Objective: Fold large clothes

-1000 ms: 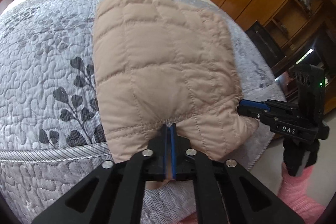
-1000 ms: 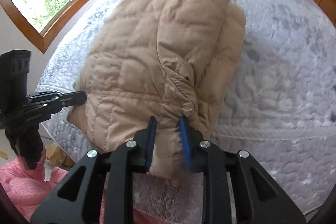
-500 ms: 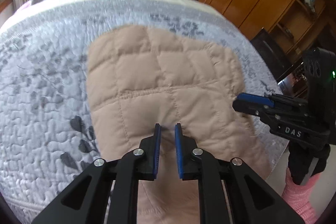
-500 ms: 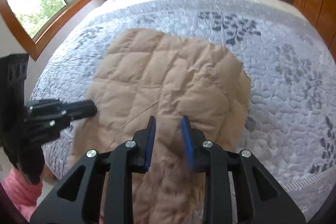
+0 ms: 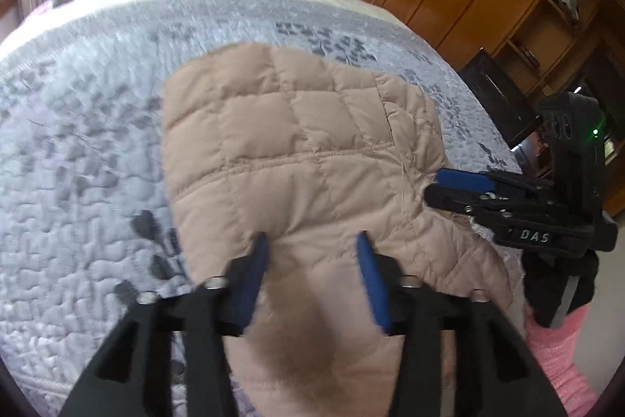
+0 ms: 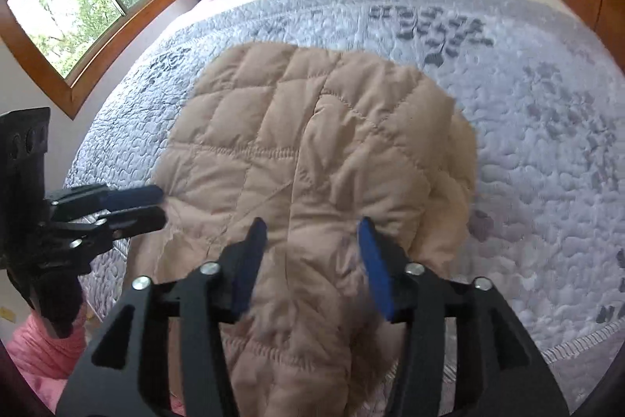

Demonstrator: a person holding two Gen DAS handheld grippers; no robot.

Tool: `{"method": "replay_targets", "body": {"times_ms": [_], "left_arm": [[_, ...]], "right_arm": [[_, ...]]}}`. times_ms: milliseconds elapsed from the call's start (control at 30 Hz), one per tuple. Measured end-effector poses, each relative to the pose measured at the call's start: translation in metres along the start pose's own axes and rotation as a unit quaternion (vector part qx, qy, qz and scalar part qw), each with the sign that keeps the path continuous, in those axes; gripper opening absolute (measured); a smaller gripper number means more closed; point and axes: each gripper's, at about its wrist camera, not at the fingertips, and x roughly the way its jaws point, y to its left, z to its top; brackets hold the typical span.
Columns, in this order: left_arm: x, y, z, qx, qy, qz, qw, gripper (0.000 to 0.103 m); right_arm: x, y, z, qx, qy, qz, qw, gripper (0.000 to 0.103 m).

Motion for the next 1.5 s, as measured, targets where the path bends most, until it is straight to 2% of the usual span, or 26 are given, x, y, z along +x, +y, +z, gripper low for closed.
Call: {"method": "replay_targets", "body": {"times_ms": [100, 167, 233, 367, 600, 933, 1100, 1200, 1267, 1367, 1433, 1467, 1500], "left_arm": [[-0.015, 0.002, -0.009, 0.006, -0.011, 0.012, 0.9998, 0.056], [-0.023, 0.006, -0.015, 0.003, -0.013, 0.013, 0.9998, 0.058], [-0.031, 0.013, -0.022, -0.001, -0.020, 0.021, 0.9996, 0.062], [-0.040, 0.026, -0.034, -0.013, -0.023, 0.017, 0.9995, 0.067], [-0.042, 0.032, -0.044, -0.014, -0.023, 0.007, 0.9996, 0.073], [-0.027, 0.037, -0.044, -0.018, -0.010, -0.018, 0.9996, 0.079], [-0.006, 0.048, -0.043, -0.032, 0.011, -0.072, 0.9968, 0.083], [0.014, 0.060, -0.042, -0.056, 0.032, -0.127, 0.9898, 0.087], [0.026, 0.065, -0.042, -0.072, 0.040, -0.152, 0.9849, 0.093], [0.040, 0.068, -0.041, -0.091, 0.047, -0.181, 0.9782, 0.094], [0.043, 0.069, -0.040, -0.103, 0.042, -0.191, 0.9753, 0.093], [0.041, 0.068, -0.040, -0.103, 0.037, -0.195, 0.9747, 0.088], [0.038, 0.067, -0.041, -0.101, 0.030, -0.195, 0.9752, 0.083]], "right_arm": [[-0.016, -0.004, -0.008, 0.006, -0.016, 0.003, 1.000, 0.059], [-0.025, -0.012, -0.012, 0.019, -0.022, 0.017, 0.999, 0.068], [-0.032, -0.022, -0.018, 0.037, -0.028, 0.030, 0.998, 0.081], [-0.035, -0.044, -0.035, 0.075, -0.026, 0.059, 0.995, 0.087], [-0.024, -0.079, -0.062, 0.149, -0.018, 0.130, 0.980, 0.088], [-0.002, -0.083, -0.074, 0.160, 0.001, 0.198, 0.967, 0.089], [0.015, -0.082, -0.073, 0.161, 0.018, 0.226, 0.960, 0.091], [0.026, -0.080, -0.072, 0.163, 0.025, 0.236, 0.958, 0.091], [0.031, -0.079, -0.072, 0.167, 0.027, 0.239, 0.956, 0.090], [0.039, -0.078, -0.070, 0.162, 0.027, 0.246, 0.955, 0.089], [0.043, -0.075, -0.068, 0.159, 0.026, 0.251, 0.955, 0.080], [0.044, -0.072, -0.065, 0.153, 0.025, 0.249, 0.956, 0.076], [0.043, -0.069, -0.065, 0.147, 0.024, 0.248, 0.957, 0.068]]}}
